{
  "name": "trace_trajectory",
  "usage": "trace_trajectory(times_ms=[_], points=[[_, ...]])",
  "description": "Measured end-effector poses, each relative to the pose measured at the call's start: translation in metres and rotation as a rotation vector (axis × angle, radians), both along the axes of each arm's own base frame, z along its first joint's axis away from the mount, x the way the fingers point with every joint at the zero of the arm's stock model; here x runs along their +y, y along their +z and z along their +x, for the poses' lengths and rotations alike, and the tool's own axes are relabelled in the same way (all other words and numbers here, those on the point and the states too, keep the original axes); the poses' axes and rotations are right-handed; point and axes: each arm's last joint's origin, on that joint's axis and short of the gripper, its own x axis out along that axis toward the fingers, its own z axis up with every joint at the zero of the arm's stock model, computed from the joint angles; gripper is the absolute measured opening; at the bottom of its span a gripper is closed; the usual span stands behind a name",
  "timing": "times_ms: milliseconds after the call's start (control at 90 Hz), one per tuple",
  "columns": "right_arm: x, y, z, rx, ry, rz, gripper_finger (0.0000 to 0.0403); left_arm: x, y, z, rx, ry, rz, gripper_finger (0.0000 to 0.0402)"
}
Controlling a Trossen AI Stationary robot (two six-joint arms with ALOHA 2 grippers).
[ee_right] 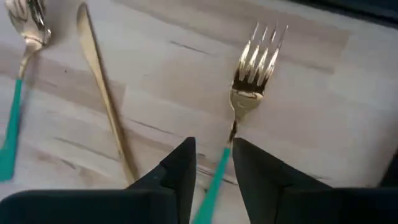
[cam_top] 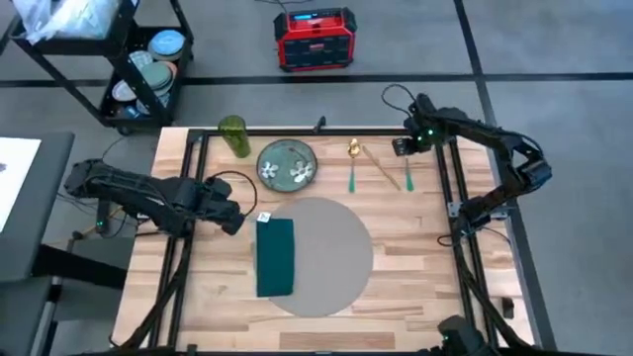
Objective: Set table place
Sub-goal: Put the green fork on the green napkin
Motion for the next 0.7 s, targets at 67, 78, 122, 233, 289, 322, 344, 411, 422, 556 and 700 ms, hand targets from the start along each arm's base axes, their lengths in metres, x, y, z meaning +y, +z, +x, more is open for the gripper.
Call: trace_trajectory(times_ms=[67, 78, 122, 233, 289, 322, 344, 411, 422, 556, 700], points=[[0.000, 0.000, -0.002, 0.025, -0.011, 0.001, 0.0120, 0.003, -0.003, -0.001, 0.013, -0.003, -0.009, 0.0069], [0.001, 0.000, -0.002, 0.029, -0.012, 0.003, 0.0122, 0.004, -0.003, -0.001, 0.015, -0.001, -0.009, 0.0069], [0.002, -0.001, -0.004, 0.048, -0.018, 0.018, 0.0131, 0.005, -0.005, -0.001, 0.019, 0.014, -0.010, 0.0069], [0.002, -0.001, -0.006, 0.055, -0.029, 0.031, 0.0153, 0.009, -0.007, 0.000, -0.002, 0.057, -0.013, 0.0069], [0.002, -0.003, -0.006, 0.068, -0.034, 0.033, 0.0159, 0.010, -0.008, 0.002, -0.020, 0.072, -0.016, 0.0069], [0.002, -0.005, -0.005, 0.077, -0.038, 0.038, 0.0160, 0.010, -0.009, 0.002, -0.021, 0.076, -0.016, 0.0069], [0.001, -0.007, -0.005, 0.079, -0.045, 0.048, 0.0161, 0.011, -0.009, 0.002, -0.021, 0.078, -0.017, 0.0069], [-0.001, -0.015, -0.003, 0.081, -0.065, 0.093, 0.0160, 0.011, -0.009, 0.002, -0.022, 0.080, -0.016, 0.0069], [-0.001, -0.017, -0.002, 0.078, -0.066, 0.104, 0.0160, 0.012, -0.009, 0.002, -0.022, 0.080, -0.015, 0.0069], [-0.003, -0.039, 0.007, 0.086, -0.045, 0.191, 0.0155, 0.013, -0.009, 0.002, -0.018, 0.081, -0.013, 0.0069], [-0.005, -0.058, 0.016, 0.117, -0.022, 0.231, 0.0143, 0.015, -0.009, 0.002, -0.014, 0.083, -0.011, 0.0069]])
